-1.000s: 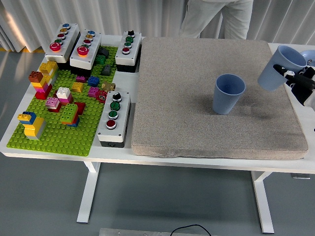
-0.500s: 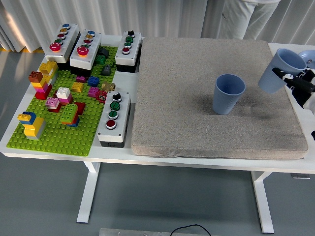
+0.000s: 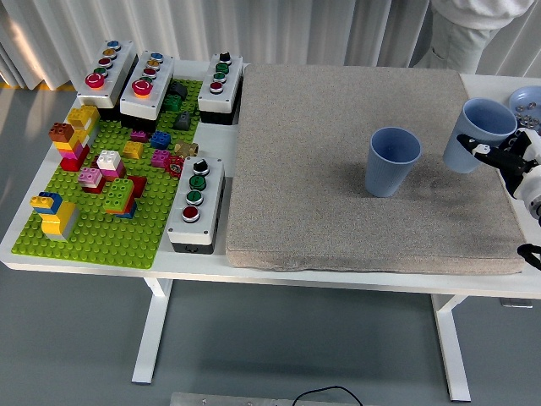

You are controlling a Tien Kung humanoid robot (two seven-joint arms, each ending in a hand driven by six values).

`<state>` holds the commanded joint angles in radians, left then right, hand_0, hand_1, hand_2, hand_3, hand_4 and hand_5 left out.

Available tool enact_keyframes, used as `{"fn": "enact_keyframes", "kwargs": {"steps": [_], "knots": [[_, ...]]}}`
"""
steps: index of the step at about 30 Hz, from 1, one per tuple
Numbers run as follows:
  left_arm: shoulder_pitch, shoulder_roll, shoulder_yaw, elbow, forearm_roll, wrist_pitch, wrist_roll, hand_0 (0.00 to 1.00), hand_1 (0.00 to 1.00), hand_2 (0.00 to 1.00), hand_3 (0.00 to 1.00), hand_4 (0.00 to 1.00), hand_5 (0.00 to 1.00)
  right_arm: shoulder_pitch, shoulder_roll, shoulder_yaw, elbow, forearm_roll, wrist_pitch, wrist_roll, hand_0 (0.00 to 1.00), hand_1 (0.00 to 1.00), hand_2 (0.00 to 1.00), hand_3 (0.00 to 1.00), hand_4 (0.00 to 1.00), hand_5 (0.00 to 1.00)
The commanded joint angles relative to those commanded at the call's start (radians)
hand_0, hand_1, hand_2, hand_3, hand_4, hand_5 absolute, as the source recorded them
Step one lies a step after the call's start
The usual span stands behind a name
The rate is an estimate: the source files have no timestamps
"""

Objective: Pick cup pour cup place

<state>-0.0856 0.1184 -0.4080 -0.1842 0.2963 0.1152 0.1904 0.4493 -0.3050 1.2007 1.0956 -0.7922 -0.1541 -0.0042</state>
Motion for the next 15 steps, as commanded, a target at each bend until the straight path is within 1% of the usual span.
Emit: {"fn": "enact_keyframes", "kwargs": {"steps": [2, 11, 15], "knots": [[0.0, 0.0, 0.0, 0.0, 0.0, 0.0, 0.0, 0.729, 0.781, 0.824, 0.694, 0.505, 0.956, -0.002, 0.005, 0.001, -0.001, -0.007, -0.007, 0.004, 0.772, 0.629, 0.512, 0.517, 0.545, 0.002], [-0.003, -0.001, 0.002, 0.0, -0.002, 0.0, 0.0, 0.73, 0.78, 0.824, 0.693, 0.505, 0.957, -0.017, 0.026, -0.014, -0.025, -0.006, -0.006, 0.024, 0.772, 0.629, 0.512, 0.516, 0.543, 0.002], [-0.004, -0.001, 0.002, 0.0, -0.002, -0.001, 0.0, 0.73, 0.78, 0.824, 0.693, 0.505, 0.957, -0.024, 0.033, -0.036, -0.043, -0.036, -0.018, 0.061, 0.772, 0.629, 0.512, 0.516, 0.543, 0.002]]}}
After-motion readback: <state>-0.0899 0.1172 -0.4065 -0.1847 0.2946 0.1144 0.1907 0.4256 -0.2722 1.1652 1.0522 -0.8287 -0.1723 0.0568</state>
